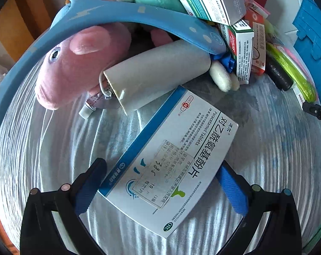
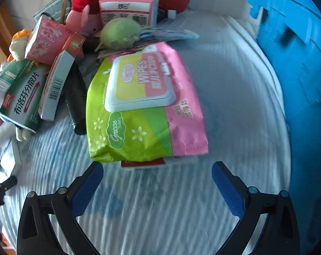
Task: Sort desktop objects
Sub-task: 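Grasp white paracetamol box with left tool while right tool grasps red-green medicine box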
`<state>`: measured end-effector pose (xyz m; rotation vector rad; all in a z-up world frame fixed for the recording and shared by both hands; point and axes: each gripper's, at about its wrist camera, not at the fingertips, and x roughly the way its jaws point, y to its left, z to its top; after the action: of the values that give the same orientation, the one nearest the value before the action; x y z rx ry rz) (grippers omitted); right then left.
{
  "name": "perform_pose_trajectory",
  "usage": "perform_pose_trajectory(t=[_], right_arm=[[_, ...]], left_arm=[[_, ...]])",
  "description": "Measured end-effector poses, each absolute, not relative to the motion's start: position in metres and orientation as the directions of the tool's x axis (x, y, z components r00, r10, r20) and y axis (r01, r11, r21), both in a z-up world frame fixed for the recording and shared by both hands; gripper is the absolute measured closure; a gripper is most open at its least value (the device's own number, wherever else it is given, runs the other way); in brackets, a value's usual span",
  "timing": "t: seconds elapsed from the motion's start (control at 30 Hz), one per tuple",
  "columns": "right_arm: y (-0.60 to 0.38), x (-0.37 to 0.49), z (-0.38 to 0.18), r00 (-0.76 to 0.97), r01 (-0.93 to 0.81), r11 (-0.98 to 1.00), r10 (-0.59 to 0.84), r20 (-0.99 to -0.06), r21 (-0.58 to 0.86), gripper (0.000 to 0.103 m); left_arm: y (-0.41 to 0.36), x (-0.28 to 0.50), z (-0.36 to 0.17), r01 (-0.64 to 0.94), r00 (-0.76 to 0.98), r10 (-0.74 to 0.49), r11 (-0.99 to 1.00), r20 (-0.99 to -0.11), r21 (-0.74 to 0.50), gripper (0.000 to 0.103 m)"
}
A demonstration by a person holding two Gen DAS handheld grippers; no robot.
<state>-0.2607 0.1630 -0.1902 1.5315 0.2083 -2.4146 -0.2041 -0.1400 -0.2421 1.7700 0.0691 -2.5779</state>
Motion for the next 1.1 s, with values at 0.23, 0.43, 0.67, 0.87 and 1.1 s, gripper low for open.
perform_pose_trajectory(t=[0.23, 0.43, 0.67, 0.87, 1.1], right_arm=[[0.151, -0.261, -0.189, -0.422, 0.324, -0.946, -0.114, -0.899, -0.032, 0.032], [0.165, -0.211, -0.181, -0.342, 0.344, -0.938, -0.154, -0.927, 0.029, 0.032], [0.18, -0.15, -0.171, -0.24, 0.424, -0.905, -0.13, -0.962, 0.017, 0.032], [0.189, -0.129, -0.168, -0.207, 0.424, -0.905, -0.138, -0.968, 0.039, 0.016], [0.177, -0.148, -0.175, -0.242, 0.391, -0.92, -0.106, -0.964, 0.003, 0.013]], left_arm=[[-0.138, -0.197, -0.24, 0.086, -0.353, 0.017, -0.995, -0.936, -0.051, 0.007], [-0.143, -0.177, -0.238, 0.097, -0.347, 0.047, -0.992, -0.937, -0.086, 0.012], [-0.138, -0.144, -0.238, 0.072, -0.334, 0.063, -0.993, -0.94, -0.092, 0.012], [-0.137, -0.124, -0.238, 0.046, -0.318, 0.051, -0.996, -0.947, -0.07, 0.012], [-0.14, -0.119, -0.238, 0.031, -0.326, 0.019, -0.999, -0.945, -0.03, 0.016]])
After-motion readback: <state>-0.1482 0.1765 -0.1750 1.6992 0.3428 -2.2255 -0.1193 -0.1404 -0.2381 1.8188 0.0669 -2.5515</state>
